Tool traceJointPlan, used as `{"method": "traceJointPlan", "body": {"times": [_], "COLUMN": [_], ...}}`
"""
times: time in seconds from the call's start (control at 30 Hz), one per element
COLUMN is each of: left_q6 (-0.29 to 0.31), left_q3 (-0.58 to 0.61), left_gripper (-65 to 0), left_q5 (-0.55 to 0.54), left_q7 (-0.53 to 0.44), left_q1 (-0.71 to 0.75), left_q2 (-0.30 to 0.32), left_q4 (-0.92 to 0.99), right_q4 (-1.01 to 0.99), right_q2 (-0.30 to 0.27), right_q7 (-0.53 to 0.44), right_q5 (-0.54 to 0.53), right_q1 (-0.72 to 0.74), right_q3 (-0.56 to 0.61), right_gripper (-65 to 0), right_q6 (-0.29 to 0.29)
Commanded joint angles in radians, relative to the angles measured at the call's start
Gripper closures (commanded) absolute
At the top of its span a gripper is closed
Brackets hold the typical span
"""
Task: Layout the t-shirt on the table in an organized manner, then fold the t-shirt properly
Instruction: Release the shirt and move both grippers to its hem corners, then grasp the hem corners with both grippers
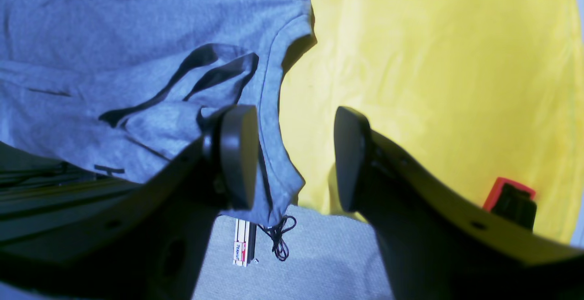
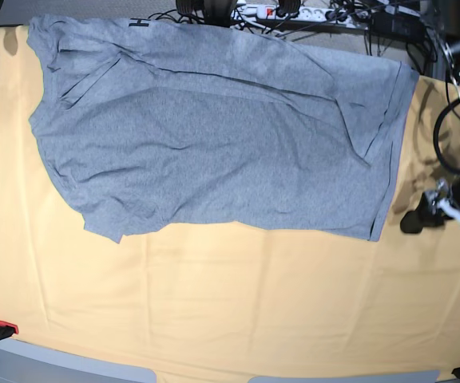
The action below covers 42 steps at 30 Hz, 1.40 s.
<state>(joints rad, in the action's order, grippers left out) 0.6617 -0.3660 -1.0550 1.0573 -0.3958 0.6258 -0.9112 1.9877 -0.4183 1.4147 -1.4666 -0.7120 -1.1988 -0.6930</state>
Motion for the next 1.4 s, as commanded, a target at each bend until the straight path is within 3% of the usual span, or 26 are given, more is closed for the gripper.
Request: {"method": "traceJointPlan", "body": {"times": [0.0,0.3,0.53,0.63,0.73,0.83,1.0,1.13,1.27,1.37], "left_q6": [0.004,-0.018,-0.013,0.036,0.036,0.036,0.036,0.036,0.036,0.036], "left_q3": [0.006,0.027,0.041,0.102,0.175,0.188,0.186,0.186,0.186,0.187], "left_gripper": [-49.2,-49.2,-49.2,-49.2,-49.0,-39.6,-0.4,0.0,0.0,0.0], "left_q5": [0.01,0.163,0.143,0.098,0.076,0.078,0.088,0.116,0.115,0.115], "left_q7": [-0.028,-0.07,-0.067,-0.028,-0.018,-0.022,-0.029,-0.036,-0.037,-0.036], "left_q1": [-0.047,-0.077,0.003,0.008,-0.008,-0.035,-0.075,-0.093,-0.098,-0.098], "left_q2": [0.005,-0.138,-0.187,-0.194,-0.193,-0.193,-0.188,-0.188,-0.188,-0.188], "left_q4": [-0.009,-0.005,-0.005,-0.005,-0.005,-0.005,-0.005,-0.005,-0.005,-0.005], "right_q4": [0.012,0.011,0.011,0.012,0.012,0.011,0.009,0.006,0.006,0.006], "right_q2": [-0.02,-0.019,-0.019,-0.019,-0.019,-0.019,-0.01,-0.01,-0.009,-0.014], "right_q7": [-0.018,-0.018,-0.018,-0.018,-0.018,-0.018,-0.018,-0.018,-0.114,-0.185], "right_q5": [-0.017,-0.017,-0.017,-0.017,-0.017,-0.017,-0.017,-0.014,0.163,0.365], "right_q1": [-0.005,-0.005,-0.005,-0.003,0.004,0.037,0.145,0.259,0.381,0.457], "right_q3": [-0.011,-0.011,-0.011,-0.011,-0.011,-0.011,-0.005,0.032,0.163,0.31], "right_gripper": [-29.6,-29.6,-29.6,-29.6,-29.6,-29.6,-29.6,-29.6,-29.6,-29.6], "right_q6": [-0.005,-0.005,-0.005,-0.005,-0.005,-0.005,-0.005,-0.005,-0.005,-0.005]}}
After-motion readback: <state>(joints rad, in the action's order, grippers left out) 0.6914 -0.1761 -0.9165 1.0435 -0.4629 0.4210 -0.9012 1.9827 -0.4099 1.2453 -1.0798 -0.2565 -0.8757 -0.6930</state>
